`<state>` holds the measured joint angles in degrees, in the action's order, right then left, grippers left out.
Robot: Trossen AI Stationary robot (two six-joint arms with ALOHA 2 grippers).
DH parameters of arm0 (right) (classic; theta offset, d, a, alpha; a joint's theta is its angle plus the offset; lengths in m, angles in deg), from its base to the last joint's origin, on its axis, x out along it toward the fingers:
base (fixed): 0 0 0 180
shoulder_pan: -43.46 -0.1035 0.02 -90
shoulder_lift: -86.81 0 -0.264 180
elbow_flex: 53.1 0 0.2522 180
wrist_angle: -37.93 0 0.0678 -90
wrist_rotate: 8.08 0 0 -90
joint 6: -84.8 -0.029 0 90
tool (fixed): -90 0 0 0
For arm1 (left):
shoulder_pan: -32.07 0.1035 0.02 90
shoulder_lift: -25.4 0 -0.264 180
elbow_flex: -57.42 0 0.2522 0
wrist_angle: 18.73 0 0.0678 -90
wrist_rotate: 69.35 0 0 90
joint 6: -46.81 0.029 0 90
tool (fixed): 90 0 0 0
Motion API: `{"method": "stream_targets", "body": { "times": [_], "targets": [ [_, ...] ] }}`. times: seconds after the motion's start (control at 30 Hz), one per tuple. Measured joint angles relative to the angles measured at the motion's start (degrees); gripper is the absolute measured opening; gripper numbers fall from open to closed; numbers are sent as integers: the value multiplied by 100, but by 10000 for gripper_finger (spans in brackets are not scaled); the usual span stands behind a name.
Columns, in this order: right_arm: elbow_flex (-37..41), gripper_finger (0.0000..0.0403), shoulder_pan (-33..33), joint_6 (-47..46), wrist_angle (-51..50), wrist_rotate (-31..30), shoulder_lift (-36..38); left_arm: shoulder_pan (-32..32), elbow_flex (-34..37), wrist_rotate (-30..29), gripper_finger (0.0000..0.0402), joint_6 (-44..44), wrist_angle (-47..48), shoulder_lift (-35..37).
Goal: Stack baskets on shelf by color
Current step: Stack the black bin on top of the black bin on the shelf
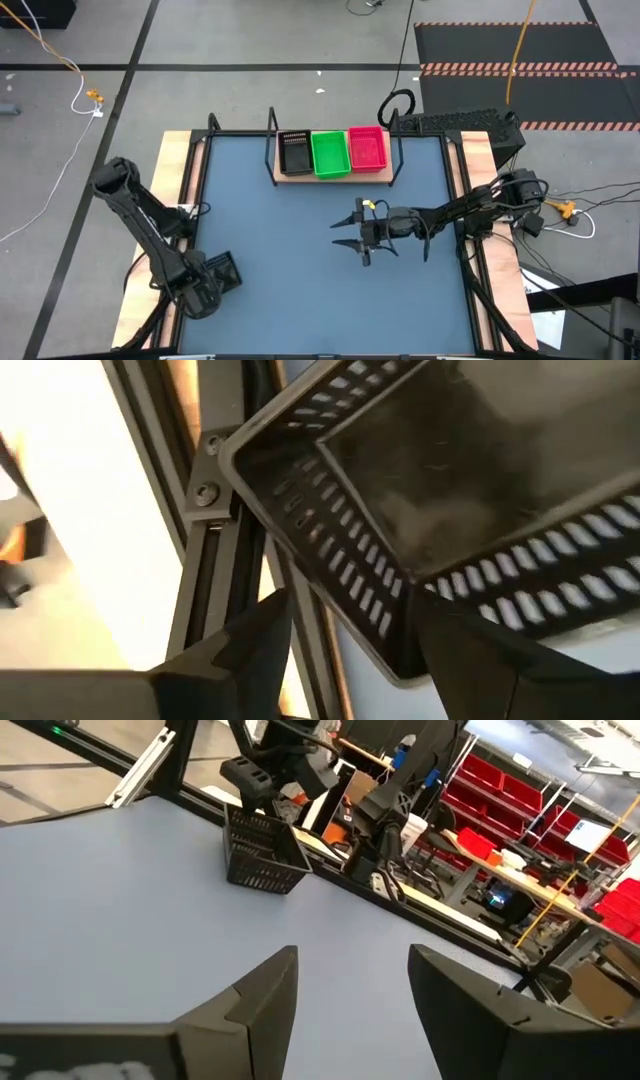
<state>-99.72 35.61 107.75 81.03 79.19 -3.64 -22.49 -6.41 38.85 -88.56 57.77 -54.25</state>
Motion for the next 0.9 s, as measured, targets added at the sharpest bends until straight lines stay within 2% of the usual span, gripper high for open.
{"method": "stream_targets", "body": {
  "times": [0.13,0.23,0.5,0.73,0.9],
  "targets": [
    [0,185,2,25,-14,-1,1,0,2,299,205,73,-48,-310],
    [0,185,2,24,-15,-1,0,0,4,290,188,207,-28,-496],
    [0,185,2,23,-17,-2,2,263,100,176,107,989,63,-732],
    [-2,185,2,155,116,-9,1,1049,111,-843,16,2772,660,-454],
    [-2,185,36,156,169,-13,-1,1758,109,-2630,24,4245,574,-206]
  ]
}}
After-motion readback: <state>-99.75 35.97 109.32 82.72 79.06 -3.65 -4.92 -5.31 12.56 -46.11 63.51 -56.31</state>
